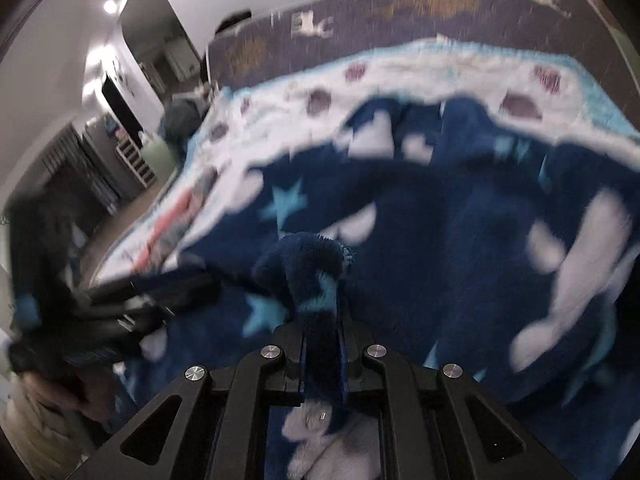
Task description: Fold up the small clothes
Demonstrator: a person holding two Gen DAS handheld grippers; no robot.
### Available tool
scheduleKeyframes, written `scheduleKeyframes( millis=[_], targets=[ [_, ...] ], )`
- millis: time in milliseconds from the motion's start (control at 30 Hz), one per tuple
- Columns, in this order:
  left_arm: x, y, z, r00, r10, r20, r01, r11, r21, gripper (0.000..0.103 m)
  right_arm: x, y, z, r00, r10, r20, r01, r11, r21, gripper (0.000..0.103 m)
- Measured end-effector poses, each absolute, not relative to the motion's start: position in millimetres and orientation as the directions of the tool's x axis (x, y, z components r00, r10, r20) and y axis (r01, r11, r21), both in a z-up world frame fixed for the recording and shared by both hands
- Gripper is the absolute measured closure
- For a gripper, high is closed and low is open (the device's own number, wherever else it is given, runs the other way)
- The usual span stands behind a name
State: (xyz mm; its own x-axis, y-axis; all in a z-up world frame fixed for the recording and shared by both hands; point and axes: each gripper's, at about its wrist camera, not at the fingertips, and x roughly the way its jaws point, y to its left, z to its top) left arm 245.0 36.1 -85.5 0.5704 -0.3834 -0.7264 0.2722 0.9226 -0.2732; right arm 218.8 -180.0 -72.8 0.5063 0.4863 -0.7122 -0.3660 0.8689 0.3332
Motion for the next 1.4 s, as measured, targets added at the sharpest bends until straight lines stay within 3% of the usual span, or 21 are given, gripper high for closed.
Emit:
scheduleKeyframes(
  millis=[267,467,700,933,1067,1167,1233,1267,1300,1367,1400],
  targets=[
    [244,-2,-91,0.474,-0.489,-0.733,0.367,0.866,-0.34,0.041,198,-197,-59,0.514,0.485,-0.708,-0.375,0.869,0.323,0.071],
    [246,-11,-94,0.424,-0.544,-0.724,0.357,0.835,-0.419,0.039,184,-221,-59,0.545,0.437,-0.716,-0.325,0.897,0.3,0.067],
    [251,-20,-102,0.416,-0.499,-0.76,0.322,0.863,-0.391,0.038,176,-260,-51,0.612,0.351,-0.709,-0.221,0.936,0.272,0.062],
    [252,-10,-105,0.406,-0.531,-0.744,0.287,0.847,-0.448,0.039,173,-290,-47,0.672,0.145,-0.726,-0.073,0.989,0.13,0.06],
    [258,-6,-104,0.394,-0.553,-0.734,0.26,0.833,-0.488,0.091,178,-314,-49,0.674,0.064,-0.736,0.024,0.994,0.109,0.058],
    [257,-5,-95,0.412,-0.556,-0.722,0.251,0.831,-0.497,0.093,183,-329,-53,0.669,0.021,-0.743,0.081,0.992,0.102,0.058],
    [251,-5,-84,0.426,-0.558,-0.712,0.256,0.829,-0.497,0.087,186,-336,-56,0.662,0.006,-0.75,0.104,0.989,0.101,0.058],
    [251,-4,-82,0.418,-0.562,-0.714,0.254,0.827,-0.502,0.069,186,-338,-57,0.658,0.01,-0.753,0.108,0.988,0.107,0.058],
    [250,-4,-80,0.403,-0.569,-0.717,0.247,0.822,-0.513,0.041,186,-340,-58,0.656,0.016,-0.754,0.109,0.987,0.116,0.058],
    [249,-2,-79,0.377,-0.594,-0.711,0.216,0.803,-0.556,0.021,185,-342,-61,0.656,0.029,-0.754,0.108,0.985,0.132,0.057],
    [250,-2,-79,0.367,-0.604,-0.708,0.202,0.794,-0.573,0.021,186,-342,-61,0.656,0.032,-0.754,0.107,0.985,0.136,0.057]
  ],
)
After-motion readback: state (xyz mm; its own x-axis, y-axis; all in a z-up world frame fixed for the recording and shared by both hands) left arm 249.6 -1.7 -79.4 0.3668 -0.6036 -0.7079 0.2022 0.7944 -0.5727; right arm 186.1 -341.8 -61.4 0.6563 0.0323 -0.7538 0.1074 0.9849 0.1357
